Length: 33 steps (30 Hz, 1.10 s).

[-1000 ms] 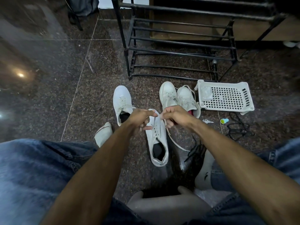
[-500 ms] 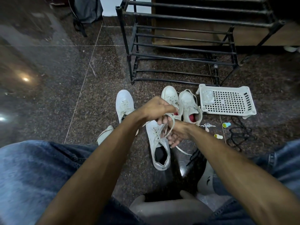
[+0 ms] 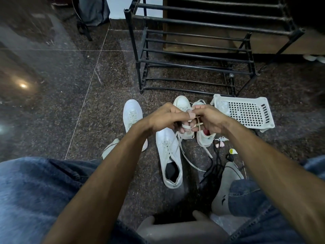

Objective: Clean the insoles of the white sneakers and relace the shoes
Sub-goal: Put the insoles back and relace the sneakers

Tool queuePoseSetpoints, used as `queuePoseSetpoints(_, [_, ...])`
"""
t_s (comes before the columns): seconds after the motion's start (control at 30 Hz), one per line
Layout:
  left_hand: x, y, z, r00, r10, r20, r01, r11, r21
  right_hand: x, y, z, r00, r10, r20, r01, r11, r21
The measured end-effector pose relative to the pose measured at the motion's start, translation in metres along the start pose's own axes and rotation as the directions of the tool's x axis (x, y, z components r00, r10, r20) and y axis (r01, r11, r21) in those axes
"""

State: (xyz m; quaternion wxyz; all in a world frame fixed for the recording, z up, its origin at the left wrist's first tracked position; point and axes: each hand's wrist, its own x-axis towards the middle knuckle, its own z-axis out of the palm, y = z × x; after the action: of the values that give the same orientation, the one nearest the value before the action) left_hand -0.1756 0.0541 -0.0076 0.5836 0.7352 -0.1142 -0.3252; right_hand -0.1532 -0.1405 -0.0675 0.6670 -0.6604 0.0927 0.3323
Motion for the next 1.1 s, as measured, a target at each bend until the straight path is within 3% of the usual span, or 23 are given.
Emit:
queuePoseSetpoints(0.23, [0.000, -0.001, -0.006, 0.989, 0.068, -0.134, -0.088, 0.984, -0.156, -0.001, 0.005, 0.002, 0.988, -0.151, -0.043, 0.149, 0.988, -0.050])
queuePoseSetpoints(0.4, [0.007, 0.012, -0.010, 0.954, 0.147, -0.262, -0.219, 0.937, -0.271, -0.008, 0.013, 0.021, 0.979, -0.101, 0.177, 0.108, 0.994, -0.034])
queuePoseSetpoints(0.47, [0.015, 0.015, -0.012, 0.923, 0.117, -0.367, -0.215, 0.946, -0.241, -0.010, 0.011, 0.030, 0.970, -0.129, 0.208, 0.144, 0.988, -0.059])
queuePoseSetpoints(0.57, [0.022, 0.002, -0.014, 0.874, -0.009, -0.486, -0.131, 0.959, -0.253, -0.008, 0.008, 0.036, 0.980, -0.175, 0.090, 0.187, 0.972, -0.140])
queuePoseSetpoints(0.73, [0.014, -0.048, 0.001, 0.832, -0.304, -0.465, 0.227, 0.950, -0.215, -0.005, 0.008, 0.035, 0.980, -0.177, -0.086, 0.166, 0.978, -0.125])
queuePoseSetpoints(0.83, [0.008, -0.062, 0.014, 0.853, -0.401, -0.335, 0.359, 0.916, -0.181, -0.002, 0.009, 0.036, 0.982, -0.128, -0.138, 0.114, 0.988, -0.101])
queuePoseSetpoints(0.97, [0.009, -0.059, 0.026, 0.934, -0.238, -0.266, 0.171, 0.953, -0.252, -0.002, 0.009, 0.037, 0.992, -0.016, -0.123, 0.003, 0.994, -0.109])
queuePoseSetpoints(1.1, [0.015, -0.068, 0.021, 0.952, -0.086, -0.294, 0.029, 0.980, -0.195, 0.000, 0.009, 0.032, 0.998, 0.065, -0.019, -0.066, 0.993, -0.102])
